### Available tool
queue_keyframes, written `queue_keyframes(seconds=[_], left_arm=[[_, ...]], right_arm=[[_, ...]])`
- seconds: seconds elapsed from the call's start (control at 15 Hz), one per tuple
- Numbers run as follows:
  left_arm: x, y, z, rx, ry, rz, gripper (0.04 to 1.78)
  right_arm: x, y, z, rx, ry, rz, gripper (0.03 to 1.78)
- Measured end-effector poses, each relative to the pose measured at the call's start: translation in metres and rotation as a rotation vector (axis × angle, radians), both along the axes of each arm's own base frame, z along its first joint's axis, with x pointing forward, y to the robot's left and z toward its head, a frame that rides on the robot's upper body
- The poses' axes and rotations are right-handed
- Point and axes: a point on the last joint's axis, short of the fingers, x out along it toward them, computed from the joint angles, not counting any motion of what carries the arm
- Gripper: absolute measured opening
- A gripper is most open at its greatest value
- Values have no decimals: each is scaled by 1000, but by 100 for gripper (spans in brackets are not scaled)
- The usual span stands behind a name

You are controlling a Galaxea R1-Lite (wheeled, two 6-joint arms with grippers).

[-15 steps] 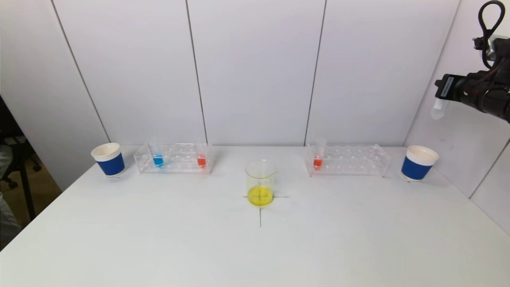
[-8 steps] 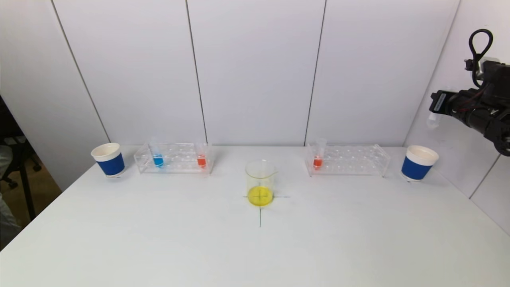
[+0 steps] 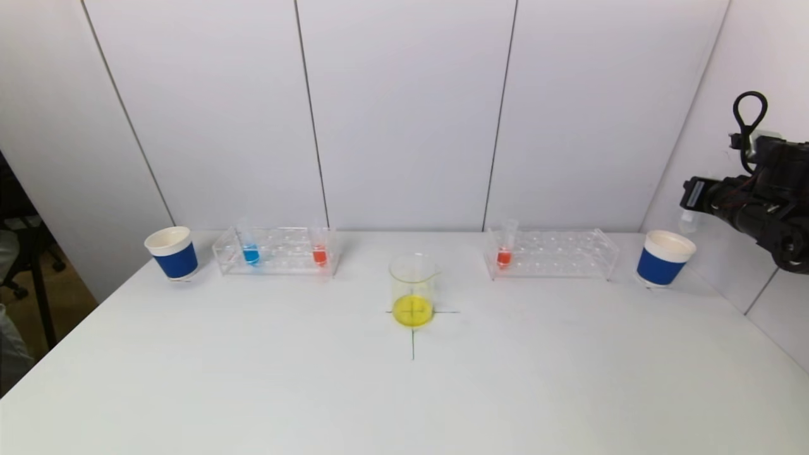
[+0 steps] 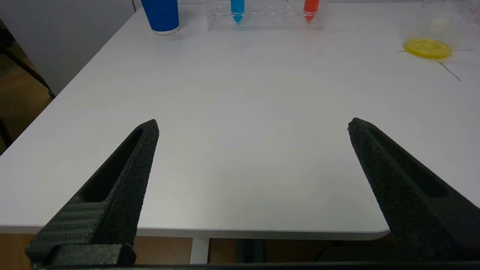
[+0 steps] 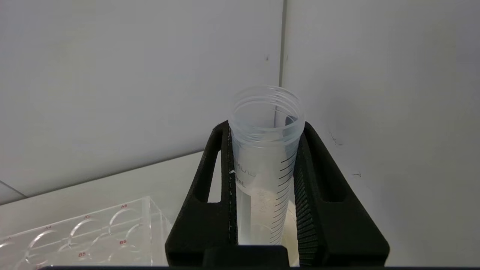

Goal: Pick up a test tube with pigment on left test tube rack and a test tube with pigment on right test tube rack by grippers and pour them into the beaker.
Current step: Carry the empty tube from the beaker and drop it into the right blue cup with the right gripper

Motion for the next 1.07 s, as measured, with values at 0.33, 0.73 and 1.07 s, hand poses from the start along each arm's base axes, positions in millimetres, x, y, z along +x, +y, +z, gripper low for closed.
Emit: queue_keyframes(seconds=[0.33, 0.73, 1.07], left_arm=[[0, 0, 0, 0, -1, 0, 176], [0, 0, 0, 0, 1, 0, 176], [0, 0, 0, 0, 0, 0, 176]], right_arm=[[3, -3, -23, -6, -26, 2, 49], [6, -4, -45, 6, 19, 1, 49], [9, -5, -60, 8, 25, 2, 49]])
